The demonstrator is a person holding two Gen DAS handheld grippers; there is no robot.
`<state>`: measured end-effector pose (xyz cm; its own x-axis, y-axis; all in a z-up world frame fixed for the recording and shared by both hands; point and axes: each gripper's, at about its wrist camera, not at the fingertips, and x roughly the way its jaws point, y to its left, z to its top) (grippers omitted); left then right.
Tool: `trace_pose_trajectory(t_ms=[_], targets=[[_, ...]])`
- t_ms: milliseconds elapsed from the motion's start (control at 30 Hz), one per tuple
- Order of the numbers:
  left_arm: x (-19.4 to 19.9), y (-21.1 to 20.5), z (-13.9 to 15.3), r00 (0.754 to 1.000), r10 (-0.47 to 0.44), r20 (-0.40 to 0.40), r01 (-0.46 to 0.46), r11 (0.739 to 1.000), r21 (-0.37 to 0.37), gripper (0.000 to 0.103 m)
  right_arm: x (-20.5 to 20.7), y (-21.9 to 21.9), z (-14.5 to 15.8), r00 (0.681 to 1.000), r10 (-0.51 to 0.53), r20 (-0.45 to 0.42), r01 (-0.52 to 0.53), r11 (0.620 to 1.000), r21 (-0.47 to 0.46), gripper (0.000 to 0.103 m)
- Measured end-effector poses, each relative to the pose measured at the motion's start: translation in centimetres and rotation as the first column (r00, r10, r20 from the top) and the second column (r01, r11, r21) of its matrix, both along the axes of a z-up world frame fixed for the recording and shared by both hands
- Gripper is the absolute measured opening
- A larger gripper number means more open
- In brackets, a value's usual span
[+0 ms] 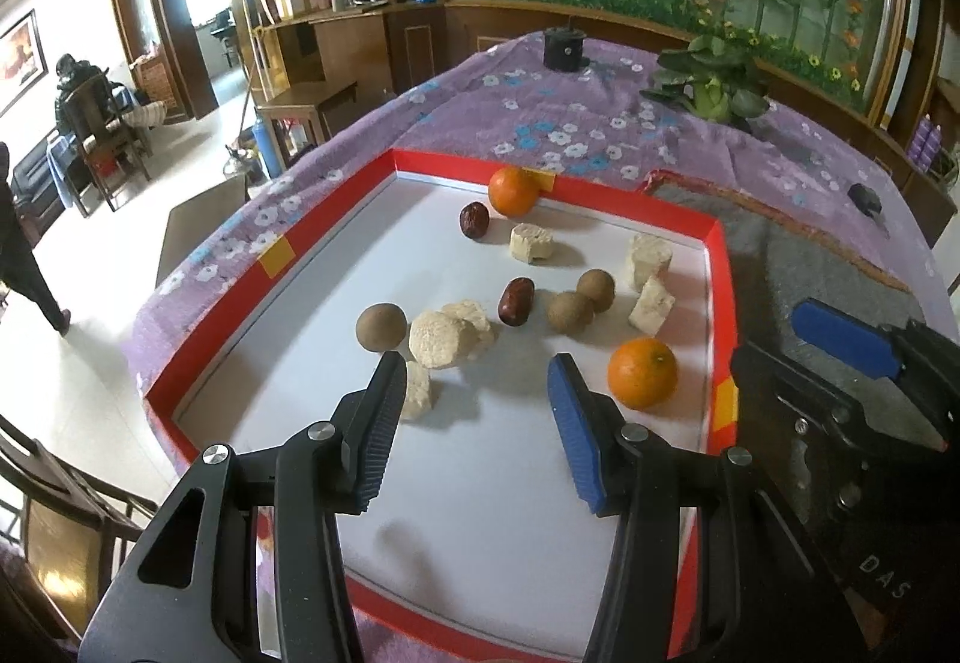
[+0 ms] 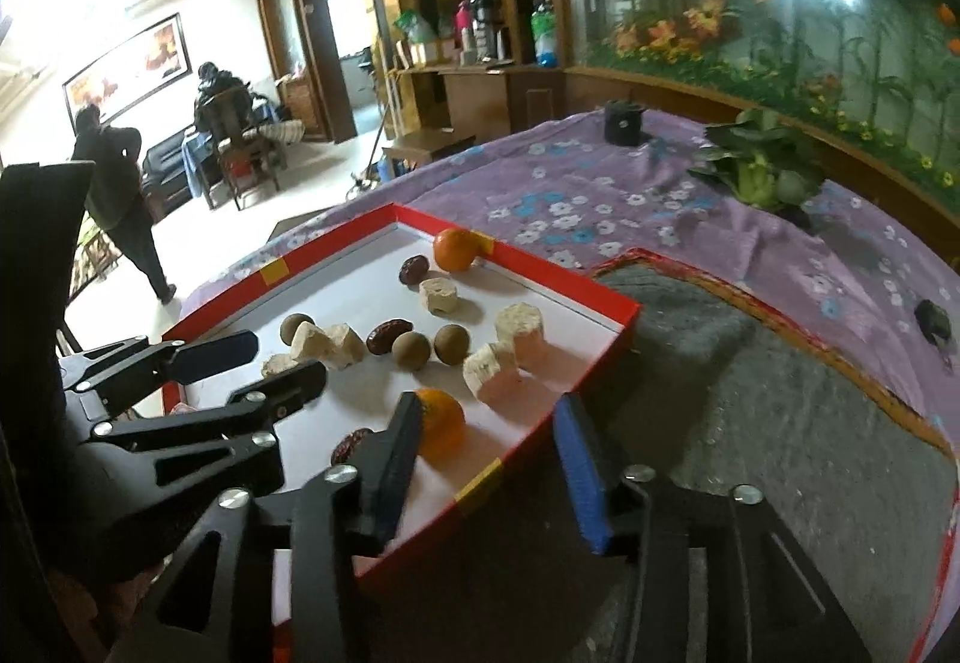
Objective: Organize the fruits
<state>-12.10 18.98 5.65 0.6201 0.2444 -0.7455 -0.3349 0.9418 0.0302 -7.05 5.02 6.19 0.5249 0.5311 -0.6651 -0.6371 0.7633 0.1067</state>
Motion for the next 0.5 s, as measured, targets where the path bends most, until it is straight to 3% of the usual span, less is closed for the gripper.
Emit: trace_pose_trajectory(t_ms=[200, 500], targets=[[-1.2, -1.3, 1.1, 1.0, 0.006, 0.027, -0.007, 0.999, 0.031, 0.049, -1.1, -2.1, 0.3, 1.0, -0.022, -0.009, 0.022, 0.999, 0.046, 0.05], [-1.8, -2.7, 1.5, 0.999, -0.008, 0.034, 0.007, 0.999, 0.039, 0.049, -2.5, -3.3, 0.5, 1.0, -0.021, 0.01, 0.02, 0.999, 0.036, 0.051]])
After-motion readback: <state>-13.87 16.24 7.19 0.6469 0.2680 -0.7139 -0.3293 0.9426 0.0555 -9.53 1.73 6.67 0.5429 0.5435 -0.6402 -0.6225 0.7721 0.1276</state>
